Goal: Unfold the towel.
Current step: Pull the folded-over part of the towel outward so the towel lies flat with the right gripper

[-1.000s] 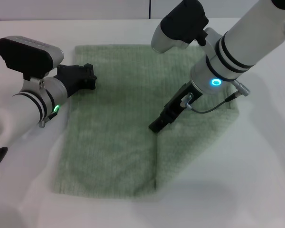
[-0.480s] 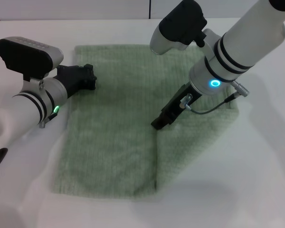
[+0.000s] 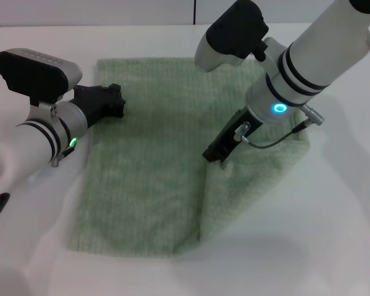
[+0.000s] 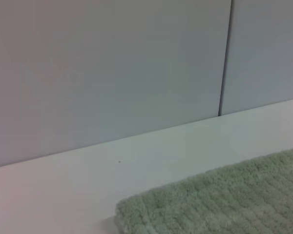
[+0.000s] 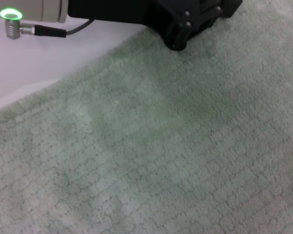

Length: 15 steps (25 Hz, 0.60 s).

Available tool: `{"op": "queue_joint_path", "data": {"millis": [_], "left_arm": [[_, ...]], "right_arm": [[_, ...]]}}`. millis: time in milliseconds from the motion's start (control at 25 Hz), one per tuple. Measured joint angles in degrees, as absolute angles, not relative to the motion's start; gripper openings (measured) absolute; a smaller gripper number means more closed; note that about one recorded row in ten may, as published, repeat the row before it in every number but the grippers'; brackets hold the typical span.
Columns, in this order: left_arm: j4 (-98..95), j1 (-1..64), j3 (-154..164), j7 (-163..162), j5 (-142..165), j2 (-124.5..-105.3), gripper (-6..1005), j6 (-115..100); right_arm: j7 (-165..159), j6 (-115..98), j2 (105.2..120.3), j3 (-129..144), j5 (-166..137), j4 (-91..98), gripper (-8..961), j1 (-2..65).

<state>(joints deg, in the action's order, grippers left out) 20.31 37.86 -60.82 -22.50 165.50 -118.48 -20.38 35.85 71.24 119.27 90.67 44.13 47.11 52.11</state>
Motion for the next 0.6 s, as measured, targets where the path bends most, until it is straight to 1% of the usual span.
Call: {"op": "queue_joint_path", "data": {"millis": [200,440,600], "left_arm": [[20.2,37.9,-60.8,-22.5,165.5,-118.48,4,-20.3],[20.1,37.9,-60.8,-22.5,165.5,-118.47,4,-20.3],[20.1,37.8,-60.8,-22.5,165.5,-118.47,4,-20.2]], "right_arm": [[35.8,71.3,119.27,91.1,44.1,47.3,85,52.1],[36.2,73.4,119.16,92.1,44.0,49.9,64,51.7],[38.6,79.0,119.01,92.2,43.8,56.8,63,49.4]]}}
